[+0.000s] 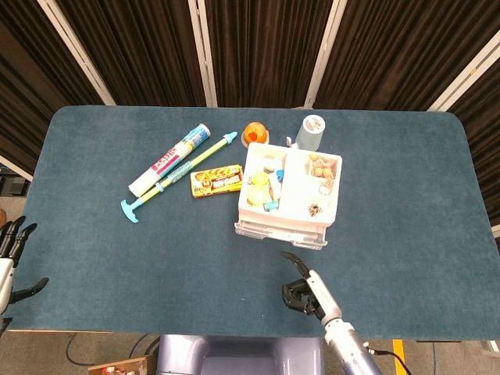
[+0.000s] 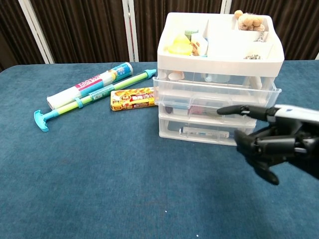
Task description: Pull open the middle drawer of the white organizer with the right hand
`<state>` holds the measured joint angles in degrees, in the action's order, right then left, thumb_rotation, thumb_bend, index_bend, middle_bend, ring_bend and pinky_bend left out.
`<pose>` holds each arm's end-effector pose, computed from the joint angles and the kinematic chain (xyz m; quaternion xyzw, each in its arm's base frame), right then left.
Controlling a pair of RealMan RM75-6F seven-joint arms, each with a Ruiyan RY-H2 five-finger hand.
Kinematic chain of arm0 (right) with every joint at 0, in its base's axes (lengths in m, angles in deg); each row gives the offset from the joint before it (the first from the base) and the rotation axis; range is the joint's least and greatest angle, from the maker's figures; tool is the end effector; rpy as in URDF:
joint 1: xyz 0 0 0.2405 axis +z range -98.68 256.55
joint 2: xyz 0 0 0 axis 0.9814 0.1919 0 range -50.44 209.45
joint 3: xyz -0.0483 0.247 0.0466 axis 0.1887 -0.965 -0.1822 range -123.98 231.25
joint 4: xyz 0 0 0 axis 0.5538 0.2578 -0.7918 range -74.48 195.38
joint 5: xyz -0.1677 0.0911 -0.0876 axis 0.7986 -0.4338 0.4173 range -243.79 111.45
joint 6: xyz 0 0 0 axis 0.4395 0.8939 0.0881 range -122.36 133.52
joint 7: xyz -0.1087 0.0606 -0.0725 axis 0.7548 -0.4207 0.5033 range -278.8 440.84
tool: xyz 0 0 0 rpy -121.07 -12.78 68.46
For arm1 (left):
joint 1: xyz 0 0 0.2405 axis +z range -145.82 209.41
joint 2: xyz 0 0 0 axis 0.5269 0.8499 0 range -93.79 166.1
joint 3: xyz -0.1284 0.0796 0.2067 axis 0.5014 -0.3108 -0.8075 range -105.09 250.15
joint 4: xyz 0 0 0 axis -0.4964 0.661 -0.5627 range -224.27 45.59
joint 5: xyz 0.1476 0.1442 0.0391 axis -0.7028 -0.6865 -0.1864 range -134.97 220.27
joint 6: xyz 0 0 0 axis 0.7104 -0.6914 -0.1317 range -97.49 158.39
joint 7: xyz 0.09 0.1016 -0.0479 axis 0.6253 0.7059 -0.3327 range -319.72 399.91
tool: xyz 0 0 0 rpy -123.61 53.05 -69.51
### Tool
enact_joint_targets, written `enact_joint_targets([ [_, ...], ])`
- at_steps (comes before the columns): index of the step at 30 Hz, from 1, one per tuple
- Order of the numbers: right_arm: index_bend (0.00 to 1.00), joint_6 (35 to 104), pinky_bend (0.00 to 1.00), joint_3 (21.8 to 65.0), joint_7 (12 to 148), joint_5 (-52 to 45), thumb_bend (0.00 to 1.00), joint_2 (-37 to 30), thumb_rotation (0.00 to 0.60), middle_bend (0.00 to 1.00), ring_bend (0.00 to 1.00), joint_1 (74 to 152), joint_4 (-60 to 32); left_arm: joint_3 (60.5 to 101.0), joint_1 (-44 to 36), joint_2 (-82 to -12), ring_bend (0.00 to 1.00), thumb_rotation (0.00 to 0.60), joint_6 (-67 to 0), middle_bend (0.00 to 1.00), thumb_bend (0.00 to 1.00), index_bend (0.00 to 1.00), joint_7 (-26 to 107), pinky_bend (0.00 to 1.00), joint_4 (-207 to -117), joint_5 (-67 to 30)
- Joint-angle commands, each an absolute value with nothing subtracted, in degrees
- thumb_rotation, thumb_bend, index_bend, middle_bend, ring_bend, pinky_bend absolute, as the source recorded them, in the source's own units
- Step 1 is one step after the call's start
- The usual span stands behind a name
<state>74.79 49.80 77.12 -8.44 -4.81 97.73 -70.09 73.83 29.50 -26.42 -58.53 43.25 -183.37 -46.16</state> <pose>-0.1131 -0.1758 0.0186 0.3952 -0.7779 0.4536 0.1814 -0.3067 0.1611 0.1675 -0.6022 -0.3624 -0.3816 0.6004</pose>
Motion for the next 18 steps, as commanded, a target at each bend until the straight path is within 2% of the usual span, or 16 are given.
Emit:
enact_joint_targets([
  [1,0.14,79.7,0.78,51.9,83.3,-1.7,0.62,-4.1,0.6,0.9,0.79,96.1,-70.2,73.8,29.5,-26.5,0.01,0.6,-58.6,0.0,0.03,0.09,43.3,0.16,-183.4,-46.2],
  [13,0.15,82.8,0.78,52.5,95.5,4.5,0.62,-3.9,0.6,0.9,0.79,96.3,-70.1,73.9,29.5,-26.7,0.01,0.6,-58.4,0.01,0.03,0.09,43.6,0.16,-183.4,-46.0],
  [18,0.13,84.1,0.78,49.3,107.7,0.5,0.62,-6.1,0.6,0.9,0.79,99.0,-69.6,73.8,29.5,-26.6,0.01,0.6,-58.4,0.01,0.03,0.09,43.4,0.16,-183.4,-45.9],
])
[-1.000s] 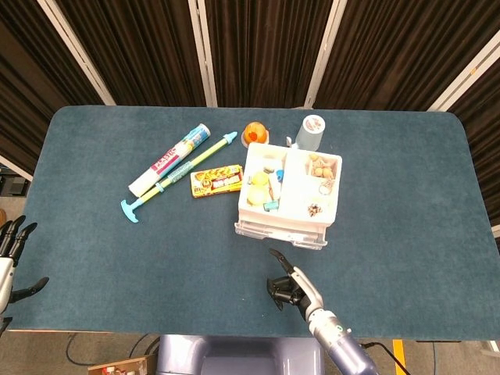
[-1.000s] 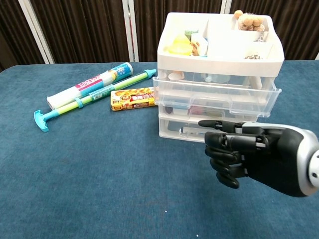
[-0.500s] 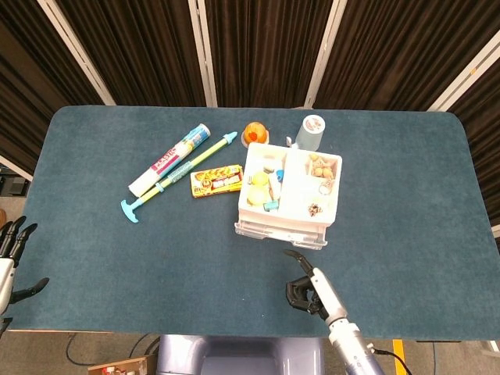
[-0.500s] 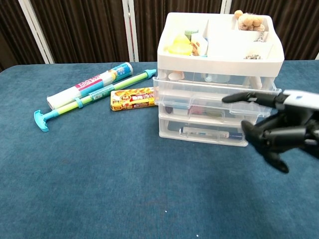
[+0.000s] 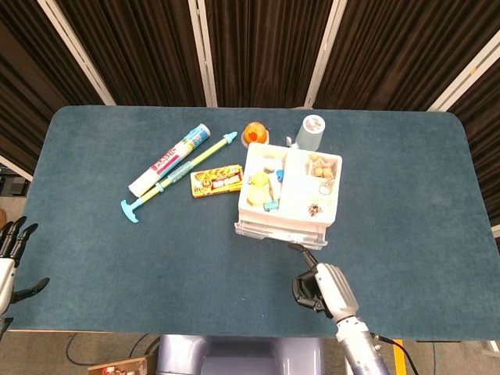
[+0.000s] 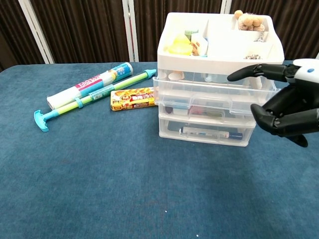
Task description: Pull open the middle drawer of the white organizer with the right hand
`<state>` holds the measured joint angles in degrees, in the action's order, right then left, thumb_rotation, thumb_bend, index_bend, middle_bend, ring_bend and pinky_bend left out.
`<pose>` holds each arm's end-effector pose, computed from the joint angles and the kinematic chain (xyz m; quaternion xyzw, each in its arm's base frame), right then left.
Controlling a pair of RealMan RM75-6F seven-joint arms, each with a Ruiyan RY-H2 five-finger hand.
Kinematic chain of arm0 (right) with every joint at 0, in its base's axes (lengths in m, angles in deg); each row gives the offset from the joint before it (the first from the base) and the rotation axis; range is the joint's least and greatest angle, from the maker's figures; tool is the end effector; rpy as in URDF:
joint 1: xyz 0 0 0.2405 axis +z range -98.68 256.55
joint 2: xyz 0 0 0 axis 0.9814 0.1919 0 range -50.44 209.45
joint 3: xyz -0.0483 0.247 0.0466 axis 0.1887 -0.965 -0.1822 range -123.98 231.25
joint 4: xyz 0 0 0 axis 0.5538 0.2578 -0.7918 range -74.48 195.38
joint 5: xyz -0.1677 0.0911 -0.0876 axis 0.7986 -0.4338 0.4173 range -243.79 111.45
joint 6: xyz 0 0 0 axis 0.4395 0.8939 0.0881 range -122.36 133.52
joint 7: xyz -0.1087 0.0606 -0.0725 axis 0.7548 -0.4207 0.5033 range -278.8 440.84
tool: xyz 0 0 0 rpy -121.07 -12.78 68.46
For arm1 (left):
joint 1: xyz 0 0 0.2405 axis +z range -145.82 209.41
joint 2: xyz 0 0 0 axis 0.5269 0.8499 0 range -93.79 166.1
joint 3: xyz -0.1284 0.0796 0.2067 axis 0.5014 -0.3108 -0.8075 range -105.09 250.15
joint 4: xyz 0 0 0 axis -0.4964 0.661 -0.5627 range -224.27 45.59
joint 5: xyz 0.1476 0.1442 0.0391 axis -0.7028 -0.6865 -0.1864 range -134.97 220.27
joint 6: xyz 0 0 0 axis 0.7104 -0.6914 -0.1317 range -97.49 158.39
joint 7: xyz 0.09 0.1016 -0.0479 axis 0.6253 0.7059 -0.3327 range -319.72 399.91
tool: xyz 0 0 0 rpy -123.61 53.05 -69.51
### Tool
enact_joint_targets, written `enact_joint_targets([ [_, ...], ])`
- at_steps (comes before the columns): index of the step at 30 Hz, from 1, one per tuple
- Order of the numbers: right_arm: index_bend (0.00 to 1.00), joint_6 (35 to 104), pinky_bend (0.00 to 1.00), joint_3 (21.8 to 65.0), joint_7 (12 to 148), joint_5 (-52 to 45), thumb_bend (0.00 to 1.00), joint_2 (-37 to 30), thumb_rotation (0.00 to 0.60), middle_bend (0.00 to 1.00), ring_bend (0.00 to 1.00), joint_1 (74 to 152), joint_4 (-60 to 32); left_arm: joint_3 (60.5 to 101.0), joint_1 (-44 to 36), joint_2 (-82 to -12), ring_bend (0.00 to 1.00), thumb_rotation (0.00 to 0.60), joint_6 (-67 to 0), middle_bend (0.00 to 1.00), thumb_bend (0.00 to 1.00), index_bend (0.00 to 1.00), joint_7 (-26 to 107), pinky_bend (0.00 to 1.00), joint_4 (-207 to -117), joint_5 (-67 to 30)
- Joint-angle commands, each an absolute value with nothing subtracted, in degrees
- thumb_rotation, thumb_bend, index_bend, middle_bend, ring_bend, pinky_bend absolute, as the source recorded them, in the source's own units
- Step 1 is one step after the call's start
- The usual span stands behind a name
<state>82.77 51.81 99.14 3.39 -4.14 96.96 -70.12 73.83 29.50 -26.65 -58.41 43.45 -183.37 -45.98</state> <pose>-0.1079 -0.1807 0.0454 0.5369 -0.6202 0.4835 0.3055 -0.3070 0.1611 0.1661 -0.6016 -0.3638 -0.3805 0.6008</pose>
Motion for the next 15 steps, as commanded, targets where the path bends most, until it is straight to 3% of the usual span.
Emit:
enact_joint_targets([
  [1,0.13,84.4,0.78,48.6,109.4,-0.6,0.62,-6.8,0.6,0.9,0.79,99.5,-69.7,73.8,29.5,-26.6,0.01,0.6,-58.3,0.01,0.03,0.09,43.4,0.16,-183.4,-45.9],
  [15,0.13,87.1,0.78,42.0,118.9,-14.6,0.62,-11.6,0.6,0.92,0.81,103.9,-69.3,73.7,29.5,-26.2,0.01,0.6,-58.4,0.01,0.03,0.09,42.5,0.16,-183.7,-46.3],
])
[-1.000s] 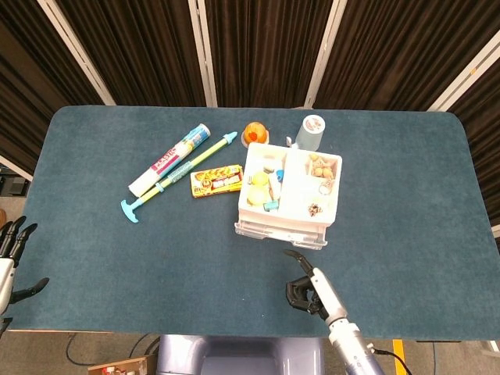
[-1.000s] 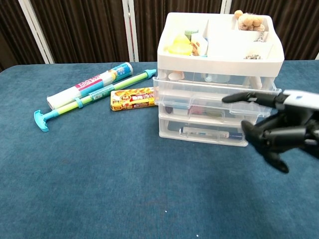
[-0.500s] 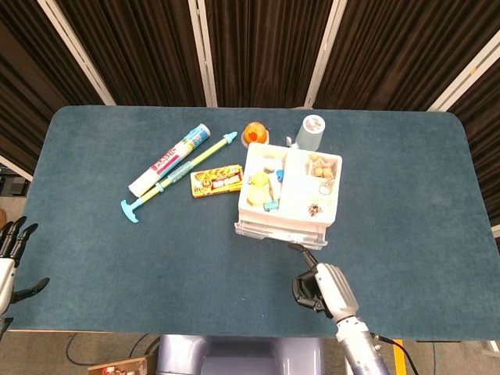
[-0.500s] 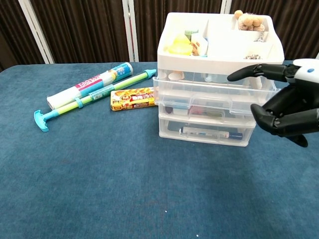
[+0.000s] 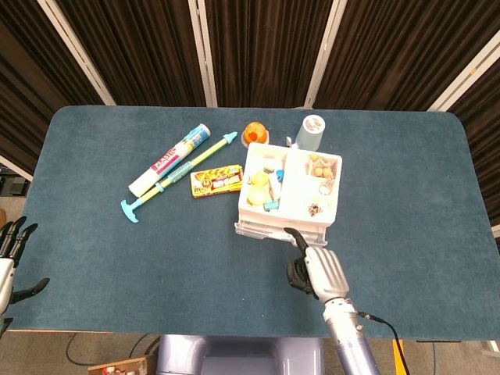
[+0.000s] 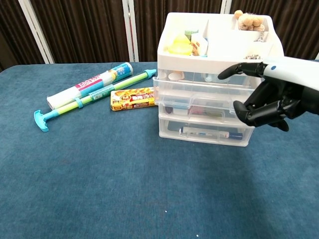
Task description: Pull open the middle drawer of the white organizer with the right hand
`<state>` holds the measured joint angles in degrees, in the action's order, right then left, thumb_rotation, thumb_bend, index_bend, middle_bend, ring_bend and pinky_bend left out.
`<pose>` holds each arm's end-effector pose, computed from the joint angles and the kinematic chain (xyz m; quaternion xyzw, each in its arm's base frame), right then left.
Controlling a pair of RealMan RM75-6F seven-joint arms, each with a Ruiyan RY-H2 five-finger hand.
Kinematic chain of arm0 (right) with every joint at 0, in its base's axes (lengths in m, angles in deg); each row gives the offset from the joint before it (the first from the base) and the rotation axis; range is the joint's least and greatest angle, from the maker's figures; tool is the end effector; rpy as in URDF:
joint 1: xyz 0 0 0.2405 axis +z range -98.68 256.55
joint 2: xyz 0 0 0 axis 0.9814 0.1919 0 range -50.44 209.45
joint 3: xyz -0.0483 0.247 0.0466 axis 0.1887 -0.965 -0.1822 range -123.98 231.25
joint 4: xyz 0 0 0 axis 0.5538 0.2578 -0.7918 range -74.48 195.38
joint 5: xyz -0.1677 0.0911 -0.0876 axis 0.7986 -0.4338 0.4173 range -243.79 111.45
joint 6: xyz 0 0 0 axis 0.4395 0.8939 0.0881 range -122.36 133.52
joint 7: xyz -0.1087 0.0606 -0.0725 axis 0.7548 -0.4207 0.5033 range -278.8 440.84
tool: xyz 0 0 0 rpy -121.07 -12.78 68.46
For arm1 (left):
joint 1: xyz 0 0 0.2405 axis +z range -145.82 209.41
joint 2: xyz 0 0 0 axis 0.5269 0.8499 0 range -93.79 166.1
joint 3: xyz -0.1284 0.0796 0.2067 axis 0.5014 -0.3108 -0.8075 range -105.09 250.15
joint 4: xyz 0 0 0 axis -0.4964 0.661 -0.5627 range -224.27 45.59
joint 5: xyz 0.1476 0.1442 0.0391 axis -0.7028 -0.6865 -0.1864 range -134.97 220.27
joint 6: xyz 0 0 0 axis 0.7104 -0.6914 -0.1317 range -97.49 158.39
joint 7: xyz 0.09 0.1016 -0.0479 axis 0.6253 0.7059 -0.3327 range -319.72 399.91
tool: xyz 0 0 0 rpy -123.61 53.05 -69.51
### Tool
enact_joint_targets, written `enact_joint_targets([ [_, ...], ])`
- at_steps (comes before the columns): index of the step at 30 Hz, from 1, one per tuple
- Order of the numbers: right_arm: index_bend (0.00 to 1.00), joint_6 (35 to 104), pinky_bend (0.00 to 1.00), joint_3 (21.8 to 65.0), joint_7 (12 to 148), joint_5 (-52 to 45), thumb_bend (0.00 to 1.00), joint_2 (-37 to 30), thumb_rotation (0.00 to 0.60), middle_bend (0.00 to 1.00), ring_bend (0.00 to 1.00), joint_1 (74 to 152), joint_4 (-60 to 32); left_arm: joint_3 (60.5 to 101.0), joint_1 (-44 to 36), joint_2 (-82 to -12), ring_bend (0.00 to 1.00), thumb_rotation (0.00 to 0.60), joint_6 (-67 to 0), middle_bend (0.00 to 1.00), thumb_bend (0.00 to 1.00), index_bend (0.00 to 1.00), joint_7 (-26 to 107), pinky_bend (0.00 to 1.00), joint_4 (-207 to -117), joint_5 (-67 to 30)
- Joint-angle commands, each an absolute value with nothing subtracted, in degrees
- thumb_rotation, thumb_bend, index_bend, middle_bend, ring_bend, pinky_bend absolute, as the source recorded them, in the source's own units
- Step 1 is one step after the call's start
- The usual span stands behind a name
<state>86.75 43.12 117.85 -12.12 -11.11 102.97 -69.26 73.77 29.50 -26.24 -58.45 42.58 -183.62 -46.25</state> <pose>-0.0917 -0.2113 0.0316 0.5682 -0.5885 0.4312 0.3807 -0.3061 0.1609 0.1677 -0.6008 -0.3666 -0.3850 0.5970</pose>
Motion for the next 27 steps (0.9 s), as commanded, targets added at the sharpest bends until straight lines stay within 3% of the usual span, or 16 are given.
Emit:
enact_joint_targets([
  [1,0.13,87.2,0.78,41.7,119.0,-15.3,0.62,-11.6,0.6,0.92,0.81,104.1,-69.3,73.7,29.5,-26.2,0.01,0.6,-58.4,0.01,0.03,0.09,42.6,0.16,-183.7,-46.3],
  [12,0.25,88.3,0.81,39.9,120.3,-19.5,0.68,-12.3,0.6,0.94,0.83,106.3,-68.6,73.7,29.4,-26.2,0.01,0.6,-58.2,0.01,0.03,0.09,42.6,0.16,-183.7,-46.1],
  [27,0.29,89.6,0.81,44.5,119.8,-15.9,0.69,-11.7,0.6,0.94,0.83,105.8,-71.5,73.8,29.3,-26.1,0.01,0.6,-58.1,0.01,0.03,0.09,42.5,0.16,-183.7,-46.1],
])
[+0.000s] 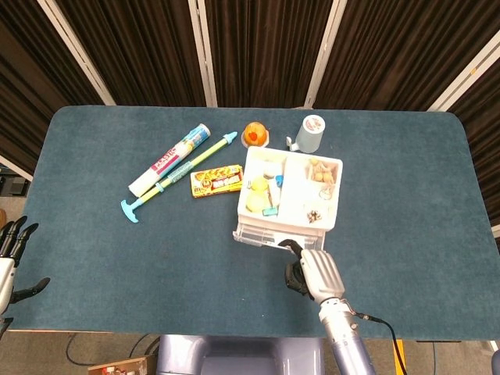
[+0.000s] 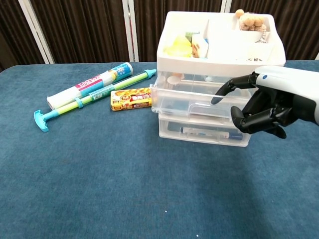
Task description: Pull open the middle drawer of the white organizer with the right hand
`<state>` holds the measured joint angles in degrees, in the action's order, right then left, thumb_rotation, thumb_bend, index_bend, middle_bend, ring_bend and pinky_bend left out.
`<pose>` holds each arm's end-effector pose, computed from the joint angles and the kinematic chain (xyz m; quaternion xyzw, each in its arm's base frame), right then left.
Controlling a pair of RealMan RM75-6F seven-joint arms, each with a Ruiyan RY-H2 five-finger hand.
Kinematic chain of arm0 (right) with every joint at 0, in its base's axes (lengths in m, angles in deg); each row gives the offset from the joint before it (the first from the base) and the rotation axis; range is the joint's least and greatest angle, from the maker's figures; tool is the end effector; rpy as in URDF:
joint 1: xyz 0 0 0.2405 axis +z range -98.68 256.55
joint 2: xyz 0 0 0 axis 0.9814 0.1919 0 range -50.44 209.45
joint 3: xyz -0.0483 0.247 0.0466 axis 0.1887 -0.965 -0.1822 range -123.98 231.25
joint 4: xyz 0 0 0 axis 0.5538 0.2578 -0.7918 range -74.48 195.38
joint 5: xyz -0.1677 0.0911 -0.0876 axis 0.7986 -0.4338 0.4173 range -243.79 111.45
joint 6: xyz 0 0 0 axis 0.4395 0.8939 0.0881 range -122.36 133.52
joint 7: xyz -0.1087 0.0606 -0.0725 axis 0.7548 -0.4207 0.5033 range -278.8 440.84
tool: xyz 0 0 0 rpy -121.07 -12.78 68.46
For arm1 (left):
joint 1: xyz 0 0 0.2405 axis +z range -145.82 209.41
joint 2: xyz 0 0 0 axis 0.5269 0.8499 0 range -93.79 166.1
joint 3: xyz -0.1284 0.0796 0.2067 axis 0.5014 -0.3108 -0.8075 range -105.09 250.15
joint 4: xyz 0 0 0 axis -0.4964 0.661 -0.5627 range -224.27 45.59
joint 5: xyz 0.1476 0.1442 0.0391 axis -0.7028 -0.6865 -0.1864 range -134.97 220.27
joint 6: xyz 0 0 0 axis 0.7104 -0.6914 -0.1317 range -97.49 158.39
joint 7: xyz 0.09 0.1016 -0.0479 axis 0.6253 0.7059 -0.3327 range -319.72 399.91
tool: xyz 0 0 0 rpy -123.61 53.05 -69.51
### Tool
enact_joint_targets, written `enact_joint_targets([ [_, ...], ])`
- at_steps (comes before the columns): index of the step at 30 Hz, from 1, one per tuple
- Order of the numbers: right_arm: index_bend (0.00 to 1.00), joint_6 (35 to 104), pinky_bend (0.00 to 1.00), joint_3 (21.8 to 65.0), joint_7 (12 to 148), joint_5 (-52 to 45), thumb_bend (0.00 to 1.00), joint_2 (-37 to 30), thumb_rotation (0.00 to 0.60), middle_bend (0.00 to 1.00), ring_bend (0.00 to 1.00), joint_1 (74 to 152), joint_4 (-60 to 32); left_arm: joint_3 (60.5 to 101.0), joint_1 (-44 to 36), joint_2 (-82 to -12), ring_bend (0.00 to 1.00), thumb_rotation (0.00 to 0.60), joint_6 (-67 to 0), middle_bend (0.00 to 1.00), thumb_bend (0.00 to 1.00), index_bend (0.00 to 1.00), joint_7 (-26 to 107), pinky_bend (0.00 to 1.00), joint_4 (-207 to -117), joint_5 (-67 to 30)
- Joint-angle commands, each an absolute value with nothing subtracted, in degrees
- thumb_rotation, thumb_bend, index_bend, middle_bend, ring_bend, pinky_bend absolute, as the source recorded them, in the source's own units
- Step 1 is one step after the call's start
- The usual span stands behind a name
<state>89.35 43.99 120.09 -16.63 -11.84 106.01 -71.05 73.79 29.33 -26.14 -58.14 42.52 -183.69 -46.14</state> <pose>-0.0859 -0.2079 0.0273 0.5790 -0.5974 0.4066 0.3774 -0.3060 0.1619 0.1675 -0.6018 -0.3677 -0.3842 0.5958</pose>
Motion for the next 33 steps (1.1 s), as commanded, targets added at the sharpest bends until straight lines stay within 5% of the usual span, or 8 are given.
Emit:
enact_joint_targets([
  [1,0.29,89.7,0.81,44.8,119.6,-15.5,0.69,-11.7,0.6,0.94,0.83,105.7,-71.7,73.8,29.3,-26.1,0.01,0.6,-58.1,0.01,0.03,0.1,42.5,0.16,-183.7,-46.1],
  [26,0.32,88.2,0.81,53.1,116.5,-8.5,0.7,-8.6,0.6,0.94,0.83,102.8,-74.5,73.9,29.3,-26.1,0.01,0.6,-57.9,0.01,0.03,0.1,42.7,0.16,-183.8,-45.7],
  [30,0.28,87.9,0.81,54.3,115.8,-6.4,0.69,-8.4,0.6,0.94,0.83,102.2,-74.5,73.8,29.3,-26.1,0.01,0.6,-57.8,0.01,0.03,0.1,42.7,0.16,-183.8,-45.7],
  [33,0.16,87.8,0.81,54.9,115.9,-5.0,0.63,-8.1,0.6,0.92,0.81,101.9,-74.5,73.9,29.3,-26.1,0.01,0.6,-57.9,0.01,0.03,0.1,42.7,0.16,-183.8,-45.7],
])
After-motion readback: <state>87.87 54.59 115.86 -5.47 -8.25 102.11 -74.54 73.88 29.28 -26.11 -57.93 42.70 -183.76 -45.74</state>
